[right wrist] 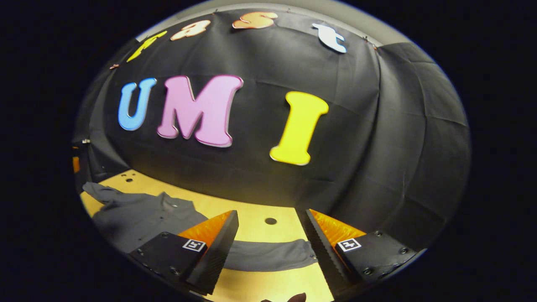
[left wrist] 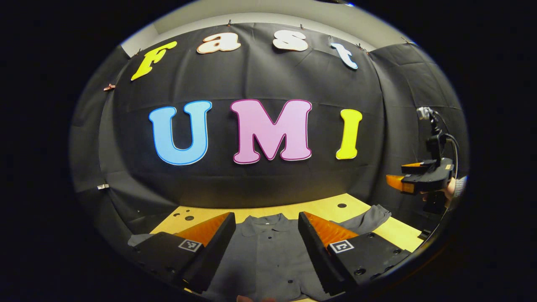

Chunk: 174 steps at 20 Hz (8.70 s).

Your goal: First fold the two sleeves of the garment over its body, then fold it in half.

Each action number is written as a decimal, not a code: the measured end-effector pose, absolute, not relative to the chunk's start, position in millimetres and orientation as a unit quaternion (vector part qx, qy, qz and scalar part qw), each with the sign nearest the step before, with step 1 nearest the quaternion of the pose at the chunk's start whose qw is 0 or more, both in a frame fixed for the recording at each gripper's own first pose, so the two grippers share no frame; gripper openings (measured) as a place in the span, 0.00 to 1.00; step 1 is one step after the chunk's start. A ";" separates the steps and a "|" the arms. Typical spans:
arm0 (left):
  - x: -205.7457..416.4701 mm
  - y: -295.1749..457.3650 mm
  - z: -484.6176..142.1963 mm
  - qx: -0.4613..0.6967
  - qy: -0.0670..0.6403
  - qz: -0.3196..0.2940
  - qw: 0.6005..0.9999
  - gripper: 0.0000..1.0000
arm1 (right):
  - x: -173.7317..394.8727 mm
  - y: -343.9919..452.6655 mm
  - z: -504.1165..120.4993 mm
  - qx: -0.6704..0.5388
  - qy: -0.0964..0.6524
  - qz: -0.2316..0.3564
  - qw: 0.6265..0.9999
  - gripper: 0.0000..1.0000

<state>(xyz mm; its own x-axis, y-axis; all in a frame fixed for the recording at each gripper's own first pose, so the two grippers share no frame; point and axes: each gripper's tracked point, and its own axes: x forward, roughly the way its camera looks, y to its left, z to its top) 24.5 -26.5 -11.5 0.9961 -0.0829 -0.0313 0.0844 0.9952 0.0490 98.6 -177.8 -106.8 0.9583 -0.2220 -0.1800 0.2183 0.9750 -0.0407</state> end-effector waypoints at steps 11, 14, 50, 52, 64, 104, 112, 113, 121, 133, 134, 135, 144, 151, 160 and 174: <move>37.9 -56.9 -59.4 -0.005 0.067 -0.017 0.998 0.95 | 178.6 -264.7 -306.1 0.036 0.237 -0.155 0.958 0.98; 40.7 -53.2 -69.7 -0.001 0.080 -0.005 0.997 0.95 | 185.4 -277.5 -345.3 0.051 0.265 -0.171 0.948 0.98; 2.1 169.3 -69.9 -0.007 0.067 -0.014 0.998 0.95 | 103.2 -70.7 -108.8 0.020 0.121 -0.148 0.981 0.07; -0.9 195.4 -77.3 -0.011 0.068 -0.011 0.998 0.94 | 115.2 -31.7 -90.1 0.015 0.107 -0.129 0.986 0.07; 1.1 384.2 -138.3 0.021 0.097 0.084 0.992 0.95 | 214.1 224.5 -120.5 0.003 0.129 -0.003 0.992 0.07; 101.5 553.4 -327.5 -0.130 0.279 0.134 0.942 0.68 | 149.6 342.3 -145.4 0.044 0.213 0.149 0.964 0.75; 107.8 551.0 -264.6 -0.074 0.243 0.166 0.953 0.05 | 94.5 260.0 -139.2 0.053 0.219 0.084 0.971 0.76; 109.9 544.3 -253.2 -0.071 0.232 0.161 0.957 0.05 | 90.7 250.5 -139.4 0.055 0.220 0.078 0.971 0.75; 120.8 455.7 -142.5 -0.078 0.158 0.102 0.979 0.05 | 63.7 186.0 -146.3 0.062 0.220 0.044 0.973 0.75; 125.3 262.9 -45.6 -0.060 0.116 -0.004 0.991 0.05 | 44.8 106.9 -170.4 0.100 0.213 0.012 0.972 0.91; 129.7 243.6 -47.3 -0.062 0.118 -0.016 0.991 0.05 | 42.8 99.5 -174.1 0.102 0.213 0.007 0.972 0.91; 133.1 222.2 -46.8 -0.062 0.120 -0.029 0.990 0.05 | 41.6 91.8 -177.3 0.104 0.214 0.005 0.971 0.91; 158.6 49.8 -98.6 -0.033 0.167 -0.127 0.977 0.05 | 18.6 26.8 -210.3 0.110 0.233 -0.022 0.966 0.91; 188.1 -36.3 -185.2 0.008 0.213 -0.150 0.965 0.05 | 5.5 -11.0 -242.8 0.122 0.258 -0.030 0.958 0.91; 188.6 -96.9 -251.8 0.003 0.267 -0.175 0.948 0.09 | 11.3 -34.6 -270.3 0.135 0.280 -0.023 0.950 0.95; 81.9 -111.9 -164.3 -0.043 0.205 -0.305 0.929 0.96 | -11.0 -1.8 -266.6 0.126 0.306 -0.009 0.944 0.95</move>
<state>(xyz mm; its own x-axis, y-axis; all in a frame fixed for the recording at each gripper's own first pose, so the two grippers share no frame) 81.9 -111.9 -164.3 0.7299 -0.5846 -0.3542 0.5492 0.8101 -0.2055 -11.0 -1.8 -266.6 0.8124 0.0598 -0.5800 0.0939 0.9683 0.2314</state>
